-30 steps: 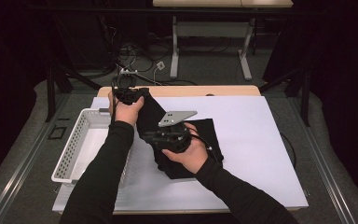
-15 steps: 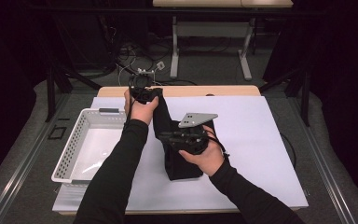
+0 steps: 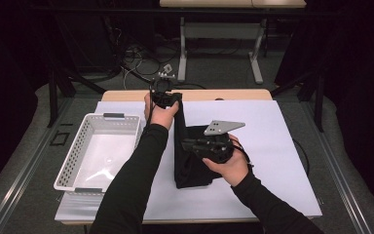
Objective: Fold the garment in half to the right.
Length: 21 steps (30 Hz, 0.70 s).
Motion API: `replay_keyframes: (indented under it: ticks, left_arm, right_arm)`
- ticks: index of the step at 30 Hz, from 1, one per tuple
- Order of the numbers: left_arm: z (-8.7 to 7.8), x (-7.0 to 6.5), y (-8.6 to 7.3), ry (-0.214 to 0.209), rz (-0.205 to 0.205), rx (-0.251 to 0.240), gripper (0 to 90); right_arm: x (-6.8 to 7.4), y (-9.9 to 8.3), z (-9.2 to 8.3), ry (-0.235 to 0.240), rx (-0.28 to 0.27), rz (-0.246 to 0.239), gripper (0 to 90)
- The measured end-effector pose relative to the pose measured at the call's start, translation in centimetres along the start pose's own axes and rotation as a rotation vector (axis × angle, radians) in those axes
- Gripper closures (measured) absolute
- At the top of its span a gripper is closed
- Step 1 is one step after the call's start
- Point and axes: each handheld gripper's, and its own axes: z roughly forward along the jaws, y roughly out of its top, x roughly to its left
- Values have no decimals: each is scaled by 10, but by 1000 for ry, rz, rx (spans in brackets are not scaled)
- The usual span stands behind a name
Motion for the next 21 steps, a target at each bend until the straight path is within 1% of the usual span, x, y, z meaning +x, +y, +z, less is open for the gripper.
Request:
replay_keyframes:
  ticks: [7, 9, 21]
  left_arm:
    - [10, -6, -3, -6, 5, 7, 863]
    - [12, -8, -4, -10, 4, 7, 863]
    - [26, -18, -9, -33, 14, 10, 863]
  right_arm:
    - [-10, -13, -7, -12, -3, 31, 841]
    - [-12, -18, -8, -20, 3, 27, 841]
    - [-19, -35, -15, -40, 13, 52, 841]
